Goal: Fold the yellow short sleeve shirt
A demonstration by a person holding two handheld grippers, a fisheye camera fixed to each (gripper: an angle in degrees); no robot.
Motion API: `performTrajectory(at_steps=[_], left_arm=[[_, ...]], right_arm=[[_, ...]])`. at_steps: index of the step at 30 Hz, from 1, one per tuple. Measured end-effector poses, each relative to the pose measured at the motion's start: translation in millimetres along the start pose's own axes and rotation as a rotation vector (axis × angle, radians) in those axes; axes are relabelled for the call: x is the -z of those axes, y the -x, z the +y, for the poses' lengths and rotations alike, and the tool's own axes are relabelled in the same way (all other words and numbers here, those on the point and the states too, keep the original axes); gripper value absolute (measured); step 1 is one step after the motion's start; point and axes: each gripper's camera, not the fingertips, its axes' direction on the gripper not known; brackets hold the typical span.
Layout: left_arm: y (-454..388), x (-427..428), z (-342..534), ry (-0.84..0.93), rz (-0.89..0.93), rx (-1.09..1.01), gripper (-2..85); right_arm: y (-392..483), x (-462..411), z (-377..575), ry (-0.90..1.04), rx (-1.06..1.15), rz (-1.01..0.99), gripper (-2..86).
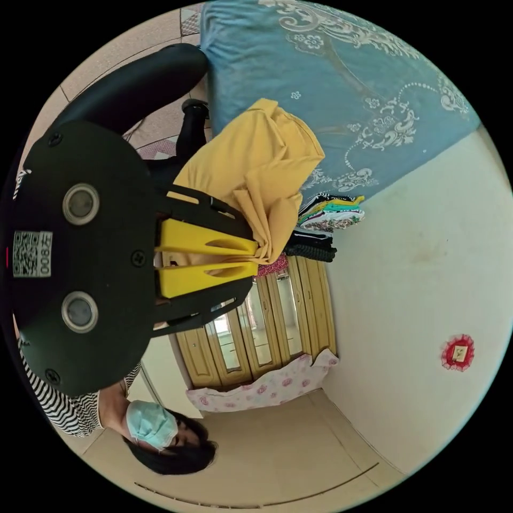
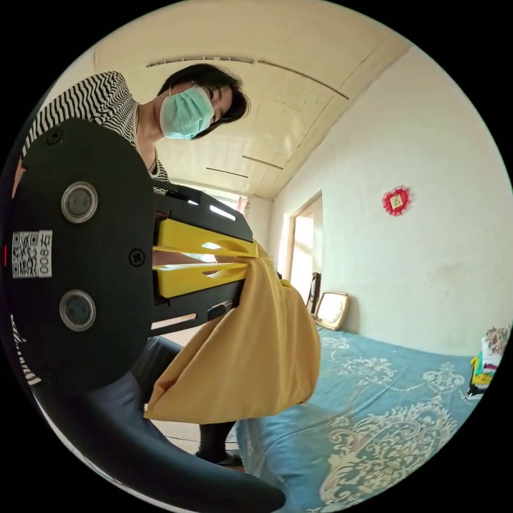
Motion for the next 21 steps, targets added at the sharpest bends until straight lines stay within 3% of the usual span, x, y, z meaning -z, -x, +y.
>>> performTrajectory(at_steps=[9, 15, 21], left_arm=[[-62, -138, -182, 0.112, -0.014, -0.056, 2.2], [-104, -286, -389, 0.17, 0.058, -0.163, 2.2], [-204, -437, -597, 0.214, 0.184, -0.433, 2.3]], right_arm=[[-48, 91, -77, -0.123, 0.115, -0.02, 0.5], [-70, 166, -239, -0.207, 0.249, 0.024, 0.6], [-15, 240, -416, -0.314, 0.542, 0.176, 0.7]])
